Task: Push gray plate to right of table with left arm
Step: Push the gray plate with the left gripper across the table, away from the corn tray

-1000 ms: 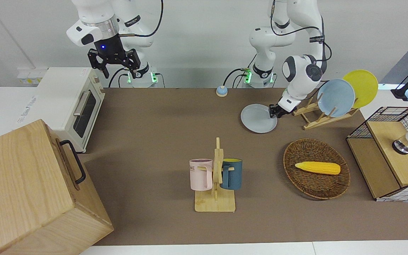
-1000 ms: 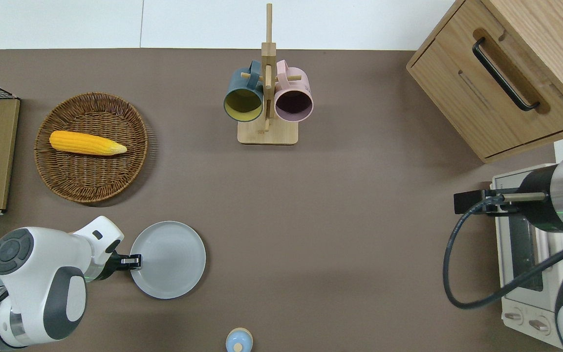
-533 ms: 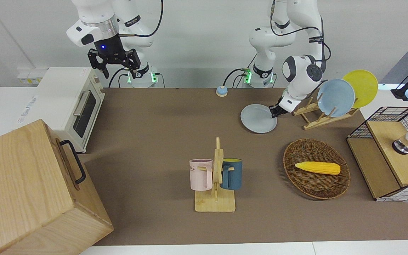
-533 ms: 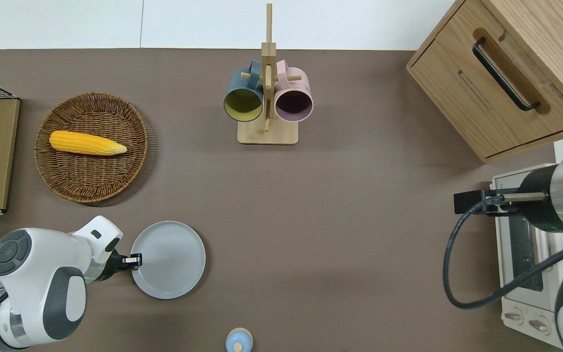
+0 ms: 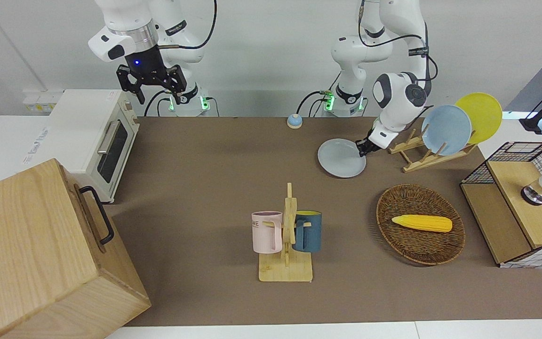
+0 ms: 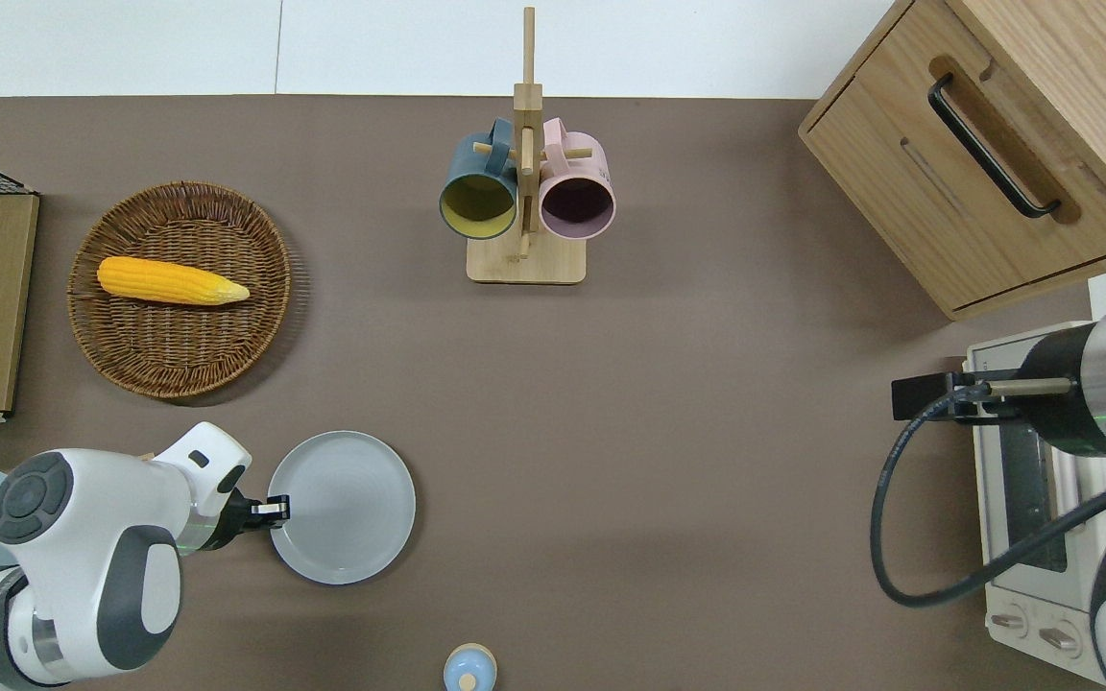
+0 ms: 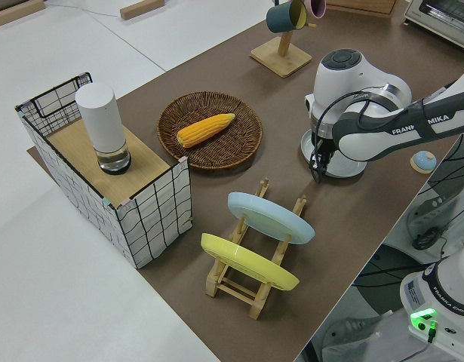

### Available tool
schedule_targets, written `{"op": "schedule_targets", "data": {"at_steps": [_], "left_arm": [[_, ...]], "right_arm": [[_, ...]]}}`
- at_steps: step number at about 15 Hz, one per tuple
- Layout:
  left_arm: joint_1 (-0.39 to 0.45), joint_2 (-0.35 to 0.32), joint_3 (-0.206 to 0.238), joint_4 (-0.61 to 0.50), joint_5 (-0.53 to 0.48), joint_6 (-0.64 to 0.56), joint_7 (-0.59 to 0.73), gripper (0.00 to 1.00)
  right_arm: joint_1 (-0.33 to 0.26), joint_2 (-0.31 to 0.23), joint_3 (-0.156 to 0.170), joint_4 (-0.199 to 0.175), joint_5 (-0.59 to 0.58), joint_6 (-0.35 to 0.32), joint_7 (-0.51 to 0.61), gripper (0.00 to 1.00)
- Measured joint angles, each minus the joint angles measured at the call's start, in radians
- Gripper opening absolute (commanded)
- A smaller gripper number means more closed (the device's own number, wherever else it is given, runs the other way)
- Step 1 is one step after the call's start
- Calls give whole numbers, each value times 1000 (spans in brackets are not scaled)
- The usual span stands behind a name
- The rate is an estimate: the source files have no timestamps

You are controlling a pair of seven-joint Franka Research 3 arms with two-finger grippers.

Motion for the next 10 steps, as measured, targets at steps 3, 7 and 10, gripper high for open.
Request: {"op": "schedule_targets", "data": {"at_steps": [3, 7, 10], "left_arm": [[-2, 1, -75, 0, -24, 19, -81, 0], [-52, 3, -143, 0, -56, 52, -210, 0], [-96, 9, -171, -1, -80, 81, -288, 0]], "right_arm": [[0, 0, 0, 0, 0, 0, 0, 996], [0, 0, 0, 0, 0, 0, 0, 996], [0, 0, 0, 0, 0, 0, 0, 996]]}}
